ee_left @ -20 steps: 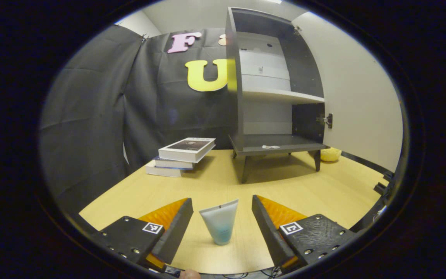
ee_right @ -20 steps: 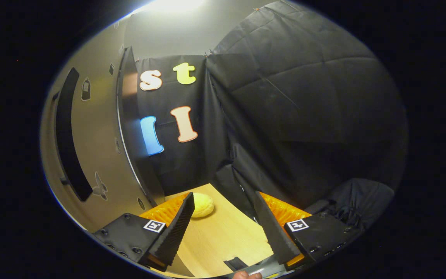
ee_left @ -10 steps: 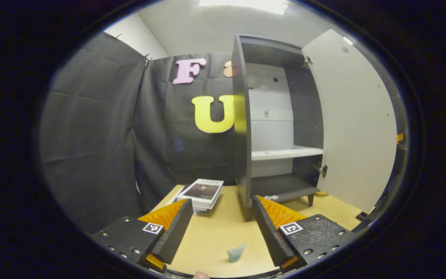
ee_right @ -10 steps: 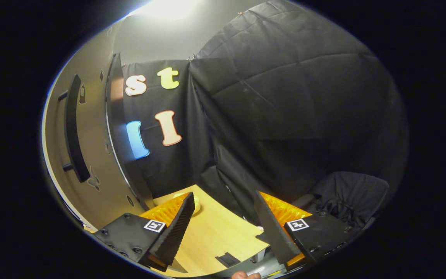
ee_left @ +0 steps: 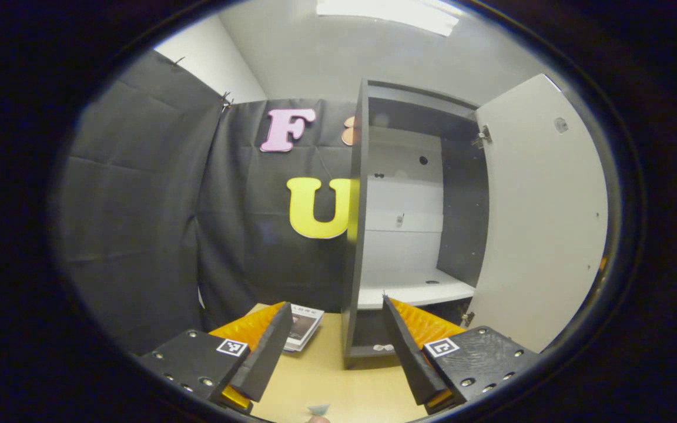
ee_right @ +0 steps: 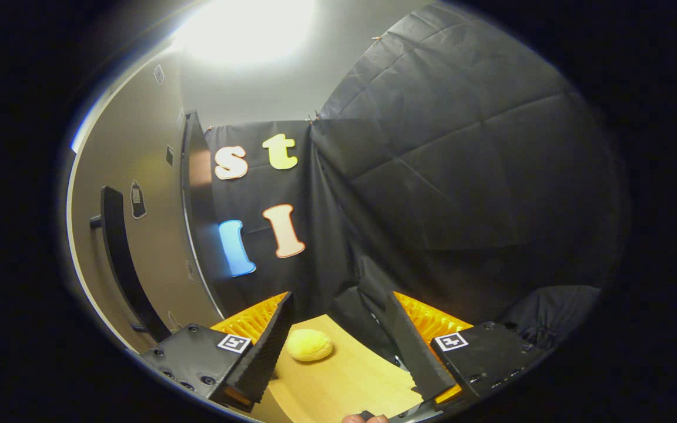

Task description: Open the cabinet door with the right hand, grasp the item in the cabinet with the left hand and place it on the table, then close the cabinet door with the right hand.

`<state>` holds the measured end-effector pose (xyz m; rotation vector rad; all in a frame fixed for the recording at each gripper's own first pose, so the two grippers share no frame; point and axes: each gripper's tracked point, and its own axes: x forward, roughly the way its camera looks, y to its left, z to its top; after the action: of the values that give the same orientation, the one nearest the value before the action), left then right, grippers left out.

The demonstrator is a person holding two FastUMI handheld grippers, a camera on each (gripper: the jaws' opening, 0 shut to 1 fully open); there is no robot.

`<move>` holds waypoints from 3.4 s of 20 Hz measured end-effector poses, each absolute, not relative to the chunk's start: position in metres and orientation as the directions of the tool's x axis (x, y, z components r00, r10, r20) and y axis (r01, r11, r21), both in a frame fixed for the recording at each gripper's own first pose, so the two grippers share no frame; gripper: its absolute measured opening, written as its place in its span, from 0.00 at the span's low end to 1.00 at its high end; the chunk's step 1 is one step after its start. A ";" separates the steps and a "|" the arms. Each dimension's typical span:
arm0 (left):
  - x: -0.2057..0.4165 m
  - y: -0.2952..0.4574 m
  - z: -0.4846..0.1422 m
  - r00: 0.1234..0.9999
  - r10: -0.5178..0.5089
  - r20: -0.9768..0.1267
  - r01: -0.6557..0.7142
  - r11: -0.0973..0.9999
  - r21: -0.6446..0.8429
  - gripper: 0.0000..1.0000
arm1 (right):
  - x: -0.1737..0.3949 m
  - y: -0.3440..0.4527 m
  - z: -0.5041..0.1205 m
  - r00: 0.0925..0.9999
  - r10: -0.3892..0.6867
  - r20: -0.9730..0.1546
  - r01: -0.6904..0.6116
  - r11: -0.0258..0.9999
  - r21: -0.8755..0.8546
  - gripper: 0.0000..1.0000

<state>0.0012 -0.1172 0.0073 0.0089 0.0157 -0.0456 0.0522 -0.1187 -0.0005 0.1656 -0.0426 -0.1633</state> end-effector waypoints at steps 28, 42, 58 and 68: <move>0.012 -0.050 -0.008 0.991 0.028 -0.128 -0.026 0.999 0.019 0.93 | 0.012 0.001 0.043 0.987 0.113 -0.118 -0.102 0.991 0.090 0.96; -0.005 0.006 -0.021 0.991 0.044 -0.128 -0.043 0.999 0.014 0.96 | -0.006 0.100 0.030 0.964 0.250 -0.086 -0.235 0.960 0.155 0.96; 0.014 0.035 -0.035 0.990 0.027 -0.141 -0.023 0.999 0.030 0.93 | 0.019 0.215 0.015 0.922 0.383 -0.061 -0.364 0.909 0.202 0.96; 0.022 0.049 -0.027 0.992 -0.030 -0.125 0.028 0.999 -0.015 0.94 | 0.039 0.286 0.009 0.899 0.429 -0.081 -0.427 0.903 0.051 0.97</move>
<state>0.0220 0.0489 -0.0272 -0.0130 0.1251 -0.0290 0.0392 0.2861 0.0092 0.0325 0.0910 0.4430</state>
